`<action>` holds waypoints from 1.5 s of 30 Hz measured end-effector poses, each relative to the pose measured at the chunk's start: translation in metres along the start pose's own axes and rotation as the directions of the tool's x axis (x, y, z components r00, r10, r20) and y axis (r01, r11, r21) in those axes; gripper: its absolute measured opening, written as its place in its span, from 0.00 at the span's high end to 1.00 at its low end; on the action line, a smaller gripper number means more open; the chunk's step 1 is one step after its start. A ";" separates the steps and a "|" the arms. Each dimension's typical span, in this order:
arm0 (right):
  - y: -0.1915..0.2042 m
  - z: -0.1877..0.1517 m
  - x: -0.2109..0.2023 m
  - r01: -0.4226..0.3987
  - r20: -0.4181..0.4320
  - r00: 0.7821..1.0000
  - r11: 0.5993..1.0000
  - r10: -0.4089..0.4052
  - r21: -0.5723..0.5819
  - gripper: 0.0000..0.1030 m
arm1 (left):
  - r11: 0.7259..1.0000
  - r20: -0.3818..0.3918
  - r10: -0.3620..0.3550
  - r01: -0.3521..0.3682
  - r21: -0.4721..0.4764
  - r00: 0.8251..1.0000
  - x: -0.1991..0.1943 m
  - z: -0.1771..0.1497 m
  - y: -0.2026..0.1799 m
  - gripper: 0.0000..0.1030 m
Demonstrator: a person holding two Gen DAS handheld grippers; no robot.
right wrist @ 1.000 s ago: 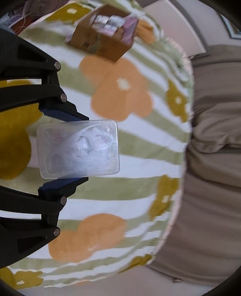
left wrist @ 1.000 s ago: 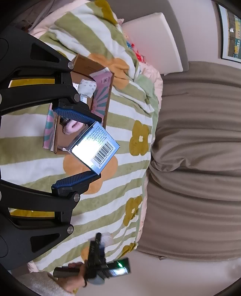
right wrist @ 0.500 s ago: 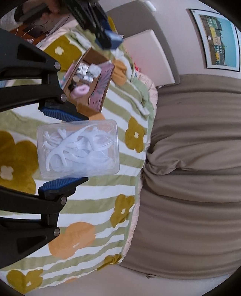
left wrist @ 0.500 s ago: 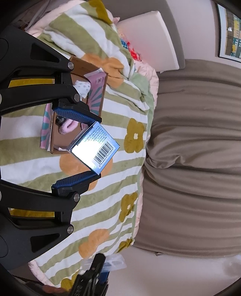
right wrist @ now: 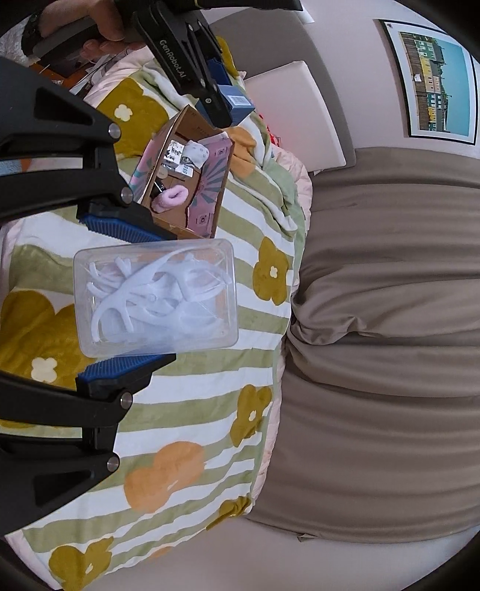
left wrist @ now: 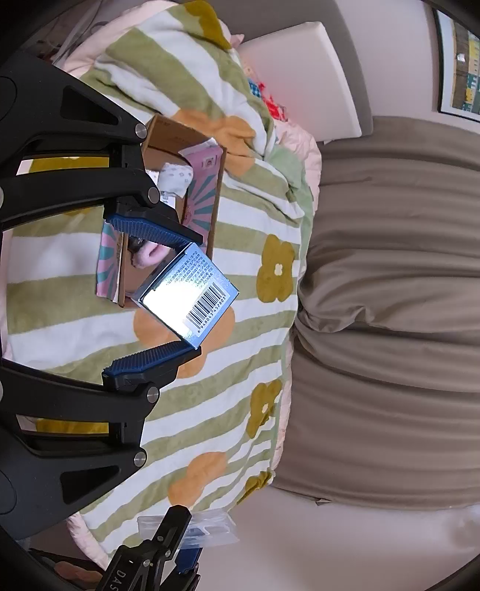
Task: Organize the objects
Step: 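Carry blue-grey box and clear packet over the cardboard box and release both inside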
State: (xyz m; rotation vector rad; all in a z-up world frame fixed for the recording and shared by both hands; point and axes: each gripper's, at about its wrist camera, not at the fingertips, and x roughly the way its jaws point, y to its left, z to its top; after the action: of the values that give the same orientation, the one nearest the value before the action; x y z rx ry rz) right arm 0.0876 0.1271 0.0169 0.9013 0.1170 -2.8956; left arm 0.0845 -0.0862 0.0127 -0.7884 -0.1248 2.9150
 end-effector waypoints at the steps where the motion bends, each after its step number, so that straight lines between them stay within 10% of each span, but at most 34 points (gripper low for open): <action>1: 0.000 0.000 0.000 0.001 -0.002 1.000 1.000 -0.001 -0.001 0.51 | 1.000 0.001 0.000 0.000 0.000 1.000 -0.001 0.000 0.001 0.53; 24: 0.085 0.090 0.085 -0.197 -0.001 0.979 0.952 0.203 -0.232 0.51 | 0.982 -0.042 0.168 -0.171 -0.078 0.985 0.050 0.042 0.129 0.53; 31: 0.133 0.095 0.178 -0.338 -0.206 0.934 0.910 0.292 -0.240 0.51 | 0.977 -0.182 0.168 -0.188 -0.102 0.969 0.117 0.031 0.179 0.53; 39: 0.165 0.057 0.281 -0.421 -0.462 0.830 0.894 0.312 -0.153 0.51 | 0.975 -0.375 0.140 -0.194 -0.111 0.916 0.195 -0.008 0.208 0.53; 45: 0.168 0.042 0.307 -0.440 -0.524 0.786 0.893 0.329 -0.099 0.51 | 0.973 -0.426 0.121 -0.192 -0.127 0.897 0.215 -0.021 0.214 0.53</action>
State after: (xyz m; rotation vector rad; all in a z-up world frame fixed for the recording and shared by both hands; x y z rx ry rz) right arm -0.1664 -0.0676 -0.1307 1.4128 0.2489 -2.1682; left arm -0.1092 -0.2678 -0.1354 -1.4943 -0.2770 2.8239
